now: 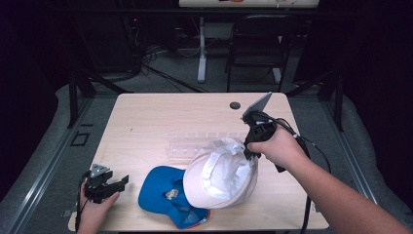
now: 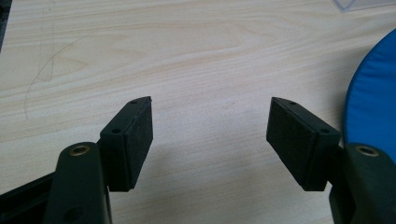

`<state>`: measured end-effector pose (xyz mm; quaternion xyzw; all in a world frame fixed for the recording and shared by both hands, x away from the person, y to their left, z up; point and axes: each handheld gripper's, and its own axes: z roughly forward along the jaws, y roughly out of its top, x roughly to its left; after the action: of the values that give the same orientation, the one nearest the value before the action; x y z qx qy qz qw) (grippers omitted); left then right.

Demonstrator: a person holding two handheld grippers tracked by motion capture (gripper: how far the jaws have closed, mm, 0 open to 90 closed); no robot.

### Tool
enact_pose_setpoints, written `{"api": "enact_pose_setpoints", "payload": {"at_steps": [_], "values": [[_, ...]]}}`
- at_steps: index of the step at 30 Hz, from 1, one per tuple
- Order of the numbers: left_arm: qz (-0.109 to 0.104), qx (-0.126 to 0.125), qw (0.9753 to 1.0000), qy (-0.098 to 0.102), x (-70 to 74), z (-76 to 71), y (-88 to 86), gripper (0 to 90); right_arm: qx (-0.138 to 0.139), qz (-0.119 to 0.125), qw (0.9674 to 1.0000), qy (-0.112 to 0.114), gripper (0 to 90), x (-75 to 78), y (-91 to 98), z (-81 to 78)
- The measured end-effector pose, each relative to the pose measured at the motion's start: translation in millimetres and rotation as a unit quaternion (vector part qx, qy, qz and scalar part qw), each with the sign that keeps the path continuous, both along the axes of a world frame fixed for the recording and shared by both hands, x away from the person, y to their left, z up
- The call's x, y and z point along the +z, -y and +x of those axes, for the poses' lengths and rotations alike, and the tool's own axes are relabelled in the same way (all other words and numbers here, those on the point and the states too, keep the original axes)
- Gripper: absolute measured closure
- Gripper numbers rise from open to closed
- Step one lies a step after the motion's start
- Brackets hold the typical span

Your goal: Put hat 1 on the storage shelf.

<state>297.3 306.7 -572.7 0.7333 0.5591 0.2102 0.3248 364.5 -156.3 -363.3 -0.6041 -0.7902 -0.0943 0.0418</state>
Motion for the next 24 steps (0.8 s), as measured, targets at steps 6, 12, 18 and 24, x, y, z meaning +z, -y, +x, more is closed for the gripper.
{"api": "enact_pose_setpoints", "payload": {"at_steps": [6, 12, 18, 24], "values": [[-0.004, 0.002, 1.0, 0.0, -0.2, 0.2, -1.6, 31.8, -0.001, 0.002, 1.0, -0.005, 81.4, 17.4, -11.6, 4.5], [-0.004, 0.002, 1.0, 0.002, 0.1, -0.1, -1.5, 31.8, 0.016, -0.003, 0.9998, -0.014, 81.6, 38.8, -31.5, 13.2], [-0.004, 0.003, 1.0, 0.002, -0.7, 0.2, -2.0, 31.8, 0.015, -0.019, 0.9997, -0.005, 81.6, 59.2, -41.0, 13.9], [-0.002, 0.001, 1.0, 0.001, 0.0, -0.1, -1.7, 31.8, 0.014, -0.039, 0.9991, -0.006, 81.6, 73.5, -39.6, 10.7]]}}
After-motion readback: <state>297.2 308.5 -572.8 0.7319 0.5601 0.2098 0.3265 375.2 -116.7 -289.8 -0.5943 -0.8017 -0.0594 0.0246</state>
